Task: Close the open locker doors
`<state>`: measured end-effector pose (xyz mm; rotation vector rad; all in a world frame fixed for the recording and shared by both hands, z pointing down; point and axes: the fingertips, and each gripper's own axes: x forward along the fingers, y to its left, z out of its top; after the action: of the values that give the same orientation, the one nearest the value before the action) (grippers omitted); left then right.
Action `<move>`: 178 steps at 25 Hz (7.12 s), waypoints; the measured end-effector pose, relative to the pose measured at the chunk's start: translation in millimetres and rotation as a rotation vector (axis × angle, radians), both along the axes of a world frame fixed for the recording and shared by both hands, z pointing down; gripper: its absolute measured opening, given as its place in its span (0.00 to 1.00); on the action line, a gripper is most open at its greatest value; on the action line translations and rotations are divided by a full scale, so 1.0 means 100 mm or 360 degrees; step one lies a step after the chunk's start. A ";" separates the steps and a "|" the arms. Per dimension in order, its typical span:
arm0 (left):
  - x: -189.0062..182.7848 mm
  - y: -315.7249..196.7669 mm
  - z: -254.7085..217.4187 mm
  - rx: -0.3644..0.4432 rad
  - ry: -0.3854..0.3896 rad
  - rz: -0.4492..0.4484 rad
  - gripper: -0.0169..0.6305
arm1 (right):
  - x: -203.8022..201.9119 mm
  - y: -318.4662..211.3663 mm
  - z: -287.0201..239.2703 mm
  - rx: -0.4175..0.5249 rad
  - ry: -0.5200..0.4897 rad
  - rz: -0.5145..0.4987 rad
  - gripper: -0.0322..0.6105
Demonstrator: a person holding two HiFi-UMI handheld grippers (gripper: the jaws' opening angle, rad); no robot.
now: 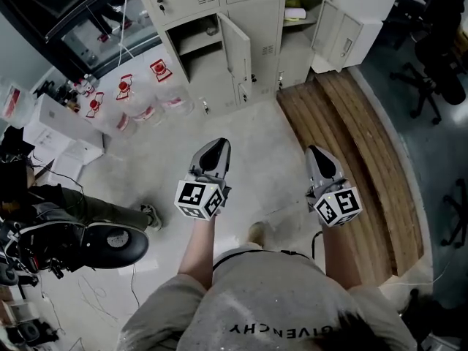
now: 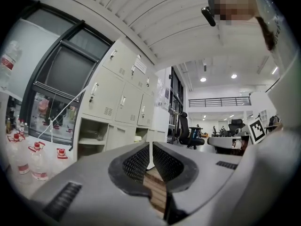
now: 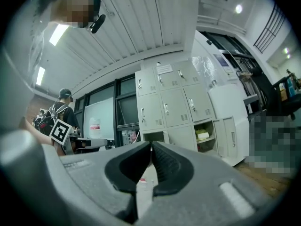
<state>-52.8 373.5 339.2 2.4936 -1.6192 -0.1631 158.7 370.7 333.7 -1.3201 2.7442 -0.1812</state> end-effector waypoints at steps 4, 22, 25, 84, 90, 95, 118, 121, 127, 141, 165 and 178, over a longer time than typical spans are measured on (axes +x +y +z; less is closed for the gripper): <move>-0.18 -0.12 0.05 0.0001 0.0007 -0.0019 0.05 | -0.16 -0.13 0.07 -0.0023 -0.0007 -0.0009 0.06; -1.02 -1.07 0.26 -0.0015 -0.0002 -0.0119 0.05 | -1.15 -1.40 0.46 -0.0119 -0.0020 -0.0186 0.13; -1.20 -1.42 0.34 -0.0051 0.0002 -0.0163 0.05 | -1.33 -1.76 0.53 -0.0145 -0.0018 -0.0210 0.15; -2.54 -3.65 1.41 -0.0345 0.0129 -0.0062 0.05 | -2.61 -4.18 1.64 -0.0419 0.0163 -0.0001 0.30; -2.82 -3.65 1.39 -0.0344 0.0133 -0.0052 0.05 | -2.87 -4.12 1.61 -0.0417 0.0173 0.0013 0.29; -3.02 -3.68 1.35 -0.0325 0.0135 -0.0038 0.05 | -3.09 -4.06 1.60 -0.0423 0.0161 0.0023 0.27; -3.87 -3.70 1.35 -0.0310 0.0149 -0.0047 0.05 | -4.16 -4.05 1.62 -0.0433 0.0192 0.0007 0.27; -3.99 -3.71 1.37 -0.0311 0.0143 -0.0051 0.05 | -4.28 -4.07 1.62 -0.0428 0.0188 0.0016 0.27; -4.17 -3.76 1.40 -0.0309 0.0136 -0.0049 0.05 | -4.49 -4.14 1.63 -0.0421 0.0170 0.0035 0.26; -4.41 -4.09 1.39 -0.0261 0.0139 -0.0032 0.05 | -4.99 -4.38 1.63 -0.0391 0.0148 0.0019 0.24; -4.72 -4.46 1.46 -0.0254 0.0171 -0.0081 0.05 | -5.59 -4.93 1.66 -0.0337 0.0117 -0.0047 0.24; -4.84 -4.44 1.54 -0.0275 0.0161 -0.0085 0.05 | -5.73 -5.09 1.71 -0.0310 0.0150 -0.0061 0.18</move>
<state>-536.6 -70.3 493.5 2.2783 -1.5881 -0.1463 -413.8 -138.8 504.8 -1.3538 2.8954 -0.4089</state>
